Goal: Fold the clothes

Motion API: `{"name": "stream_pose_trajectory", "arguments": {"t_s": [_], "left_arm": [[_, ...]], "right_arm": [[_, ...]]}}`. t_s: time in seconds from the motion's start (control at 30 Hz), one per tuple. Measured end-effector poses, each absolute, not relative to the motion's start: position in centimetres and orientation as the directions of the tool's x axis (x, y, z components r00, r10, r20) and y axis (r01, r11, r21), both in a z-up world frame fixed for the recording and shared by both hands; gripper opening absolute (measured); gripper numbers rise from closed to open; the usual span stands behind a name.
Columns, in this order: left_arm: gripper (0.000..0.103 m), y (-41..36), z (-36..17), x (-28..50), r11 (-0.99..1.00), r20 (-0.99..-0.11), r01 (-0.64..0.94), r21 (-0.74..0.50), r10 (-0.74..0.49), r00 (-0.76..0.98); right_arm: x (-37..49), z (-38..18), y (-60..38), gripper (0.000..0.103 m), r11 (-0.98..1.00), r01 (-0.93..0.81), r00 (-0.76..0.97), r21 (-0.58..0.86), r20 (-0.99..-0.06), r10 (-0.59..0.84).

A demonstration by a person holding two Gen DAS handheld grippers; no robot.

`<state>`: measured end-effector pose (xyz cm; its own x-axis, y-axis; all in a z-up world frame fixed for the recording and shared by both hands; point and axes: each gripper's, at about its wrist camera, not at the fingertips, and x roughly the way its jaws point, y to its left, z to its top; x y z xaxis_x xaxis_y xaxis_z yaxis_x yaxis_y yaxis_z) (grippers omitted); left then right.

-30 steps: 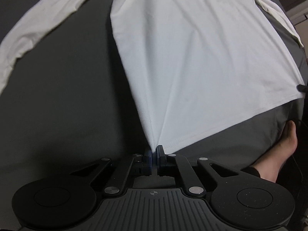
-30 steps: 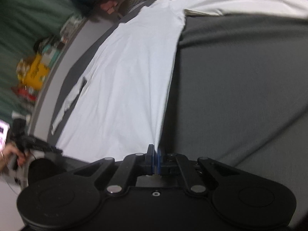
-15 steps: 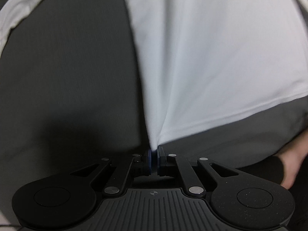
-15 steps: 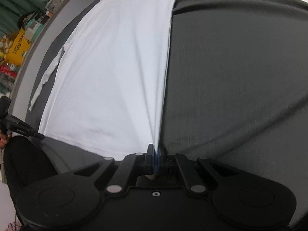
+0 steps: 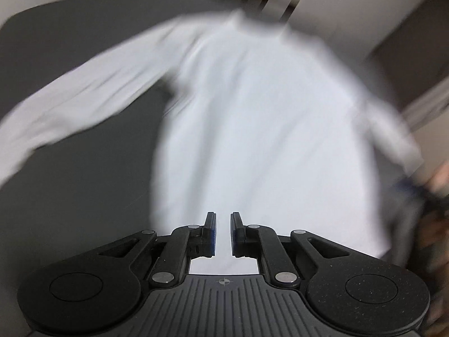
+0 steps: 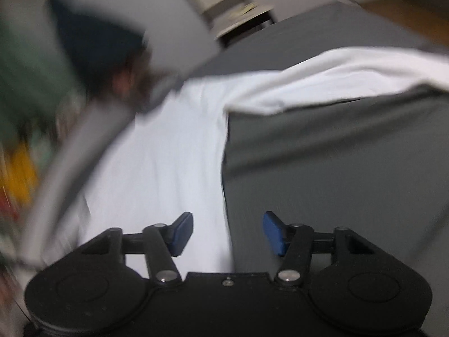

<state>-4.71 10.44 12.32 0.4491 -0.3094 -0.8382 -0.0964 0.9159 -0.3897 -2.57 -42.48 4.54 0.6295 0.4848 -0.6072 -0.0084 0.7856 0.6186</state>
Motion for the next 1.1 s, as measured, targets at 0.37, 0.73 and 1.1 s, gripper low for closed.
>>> {"name": "stream_pose_trajectory", "arguments": {"t_s": [0.37,0.73,1.1], "left_arm": [[0.008,-4.6,2.8,-5.2,0.820,-0.588,-0.035,-0.571,-0.379,0.714],[0.008,-2.8,-0.7,-3.0,0.816,-0.618,-0.114,-0.566,-0.329,0.714],[0.008,4.0,-0.2,-3.9,0.722,-0.592,-0.339,-0.603,-0.120,0.797]], "right_arm": [[10.1,-2.1,-40.7,0.032,0.483,0.276,0.791,0.831,-0.482,0.377],[10.7,-4.1,-38.6,0.000,0.600,0.338,0.810,0.725,-0.549,0.206],[9.9,3.5,-30.6,0.060,0.846,0.023,0.778,0.533,-0.541,0.320]]}}
